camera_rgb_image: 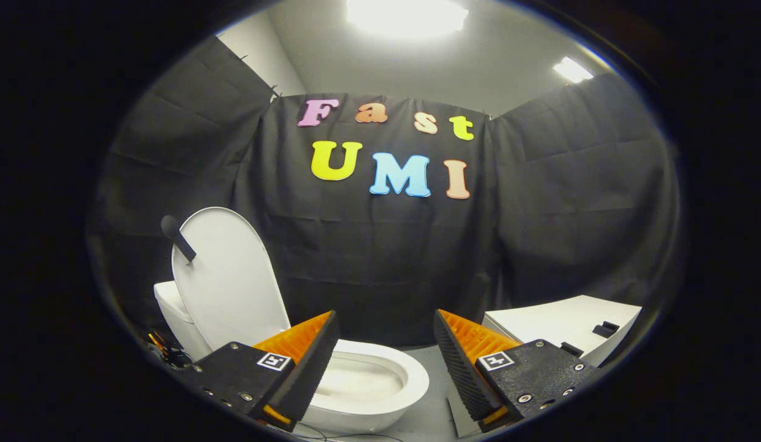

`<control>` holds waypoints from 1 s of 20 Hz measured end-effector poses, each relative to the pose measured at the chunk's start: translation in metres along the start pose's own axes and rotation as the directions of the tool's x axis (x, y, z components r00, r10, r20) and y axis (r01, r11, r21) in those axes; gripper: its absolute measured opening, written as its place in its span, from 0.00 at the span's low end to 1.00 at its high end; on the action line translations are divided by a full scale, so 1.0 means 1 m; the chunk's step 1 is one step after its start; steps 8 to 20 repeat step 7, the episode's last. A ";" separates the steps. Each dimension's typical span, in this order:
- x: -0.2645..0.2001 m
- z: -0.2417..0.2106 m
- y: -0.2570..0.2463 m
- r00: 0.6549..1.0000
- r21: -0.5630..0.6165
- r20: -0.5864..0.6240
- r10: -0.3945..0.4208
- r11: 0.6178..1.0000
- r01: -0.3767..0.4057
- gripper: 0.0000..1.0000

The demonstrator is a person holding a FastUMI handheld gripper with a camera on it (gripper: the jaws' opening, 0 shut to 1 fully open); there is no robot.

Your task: Open the toilet lid.

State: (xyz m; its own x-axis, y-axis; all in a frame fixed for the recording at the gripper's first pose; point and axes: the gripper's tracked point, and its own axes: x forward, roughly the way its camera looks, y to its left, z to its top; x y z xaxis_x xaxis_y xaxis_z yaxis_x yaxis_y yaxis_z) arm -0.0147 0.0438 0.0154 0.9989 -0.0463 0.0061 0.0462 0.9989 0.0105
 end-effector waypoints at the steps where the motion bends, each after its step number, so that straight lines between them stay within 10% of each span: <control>1: 0.000 -0.002 -0.002 1.000 -0.002 -0.008 -0.007 1.000 0.007 0.95; 20: -0.003 0.005 -0.005 1.000 0.006 0.011 -0.017 1.000 0.017 0.95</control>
